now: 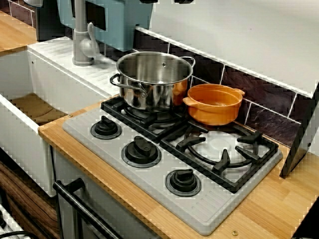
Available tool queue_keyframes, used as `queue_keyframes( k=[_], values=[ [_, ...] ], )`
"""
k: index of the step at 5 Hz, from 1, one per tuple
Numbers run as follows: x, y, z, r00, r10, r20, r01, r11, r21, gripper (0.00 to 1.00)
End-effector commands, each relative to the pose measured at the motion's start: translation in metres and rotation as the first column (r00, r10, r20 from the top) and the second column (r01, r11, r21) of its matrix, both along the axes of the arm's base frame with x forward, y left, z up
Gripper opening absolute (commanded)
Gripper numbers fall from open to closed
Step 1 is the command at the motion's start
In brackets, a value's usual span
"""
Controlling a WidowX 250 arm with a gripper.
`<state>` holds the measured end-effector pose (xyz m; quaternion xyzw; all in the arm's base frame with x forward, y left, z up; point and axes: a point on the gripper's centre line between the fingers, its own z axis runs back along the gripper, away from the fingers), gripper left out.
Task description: Lift pot from stove
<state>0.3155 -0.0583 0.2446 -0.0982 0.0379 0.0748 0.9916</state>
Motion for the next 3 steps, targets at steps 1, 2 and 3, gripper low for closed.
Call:
queue_keyframes(
  k=[1,2,3],
  values=[
    [0.000,0.000,0.000,1.000,0.000,0.000,0.000,1.000,0.000,1.00],
    [-0.003,-0.017,-0.007,0.999,-0.045,0.023,0.044,0.997,0.067,1.00],
    [0.000,-0.027,-0.013,0.996,-0.089,0.006,0.088,0.994,0.071,1.00]
  ],
)
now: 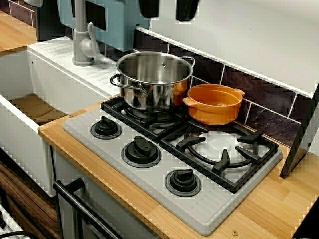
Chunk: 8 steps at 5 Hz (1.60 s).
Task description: Lift pot from stove
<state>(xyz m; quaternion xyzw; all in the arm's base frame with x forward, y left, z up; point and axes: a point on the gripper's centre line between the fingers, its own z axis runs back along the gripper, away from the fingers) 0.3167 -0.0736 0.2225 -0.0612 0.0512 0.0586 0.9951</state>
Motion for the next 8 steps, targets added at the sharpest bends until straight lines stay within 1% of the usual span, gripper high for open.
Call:
queue_keyframes(
  k=[1,2,3,4,5,7,8],
  values=[
    [0.003,-0.018,0.005,0.987,-0.148,0.067,0.148,0.989,0.011,1.00],
    [0.016,-0.026,-0.016,0.933,-0.343,0.110,0.341,0.939,0.040,1.00],
    [0.027,-0.033,-0.030,0.921,-0.370,0.122,0.360,0.928,0.095,1.00],
    [0.039,-0.034,-0.038,0.905,-0.413,0.107,0.402,0.909,0.108,1.00],
    [0.047,-0.037,-0.047,0.881,-0.458,0.117,0.448,0.888,0.105,1.00],
    [0.062,-0.048,-0.068,0.827,-0.556,0.088,0.546,0.830,0.116,1.00],
    [0.070,-0.053,-0.077,0.815,-0.573,0.085,0.561,0.818,0.126,1.00]
  ],
)
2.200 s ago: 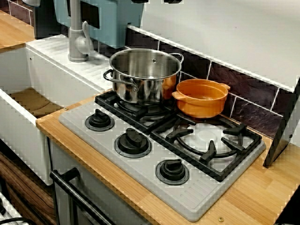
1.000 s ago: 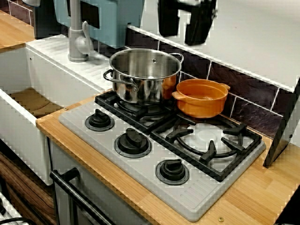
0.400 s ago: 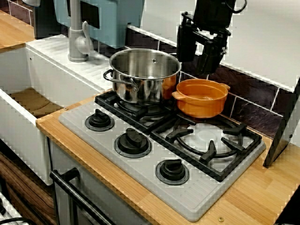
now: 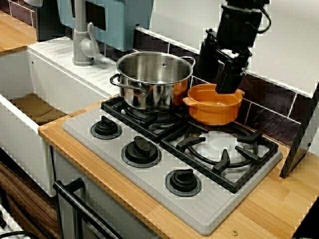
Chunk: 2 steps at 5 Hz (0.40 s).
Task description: Lift pot from stove
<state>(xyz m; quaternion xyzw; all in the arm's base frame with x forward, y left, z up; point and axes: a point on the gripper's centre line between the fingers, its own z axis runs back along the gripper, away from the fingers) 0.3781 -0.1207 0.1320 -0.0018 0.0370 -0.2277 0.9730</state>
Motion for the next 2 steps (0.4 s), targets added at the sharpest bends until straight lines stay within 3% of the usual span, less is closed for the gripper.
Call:
queue_keyframes(
  k=[1,2],
  values=[
    [0.0122,-0.0080,0.0050,0.998,-0.032,0.053,0.031,0.999,0.013,1.00],
    [0.0146,-0.0026,-0.0025,0.998,0.017,0.063,-0.017,1.000,0.000,1.00]
  ],
)
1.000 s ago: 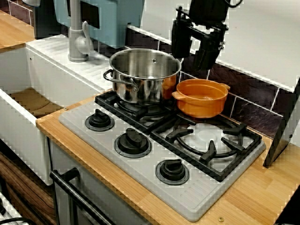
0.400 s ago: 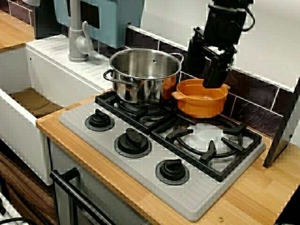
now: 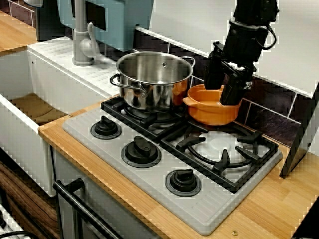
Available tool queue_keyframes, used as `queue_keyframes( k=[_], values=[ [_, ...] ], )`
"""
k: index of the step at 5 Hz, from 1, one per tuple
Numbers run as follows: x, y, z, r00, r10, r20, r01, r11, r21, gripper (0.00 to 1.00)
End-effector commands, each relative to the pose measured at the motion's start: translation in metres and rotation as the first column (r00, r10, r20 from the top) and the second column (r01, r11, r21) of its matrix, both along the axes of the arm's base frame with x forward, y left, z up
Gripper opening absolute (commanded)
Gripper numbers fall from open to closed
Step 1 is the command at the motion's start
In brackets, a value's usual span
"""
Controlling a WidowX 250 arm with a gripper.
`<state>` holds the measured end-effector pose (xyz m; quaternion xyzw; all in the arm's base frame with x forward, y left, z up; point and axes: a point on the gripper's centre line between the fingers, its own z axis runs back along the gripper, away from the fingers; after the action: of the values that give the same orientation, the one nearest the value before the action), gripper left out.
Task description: Lift pot from stove
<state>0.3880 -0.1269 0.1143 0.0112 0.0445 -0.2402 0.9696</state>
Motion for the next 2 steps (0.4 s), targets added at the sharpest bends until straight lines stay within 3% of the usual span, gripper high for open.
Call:
queue_keyframes(
  k=[1,2],
  values=[
    [0.0094,0.0107,0.0063,0.990,0.114,0.078,-0.110,0.992,-0.059,1.00],
    [0.0126,0.0132,0.0000,0.989,0.129,0.068,-0.125,0.991,-0.053,1.00]
  ],
)
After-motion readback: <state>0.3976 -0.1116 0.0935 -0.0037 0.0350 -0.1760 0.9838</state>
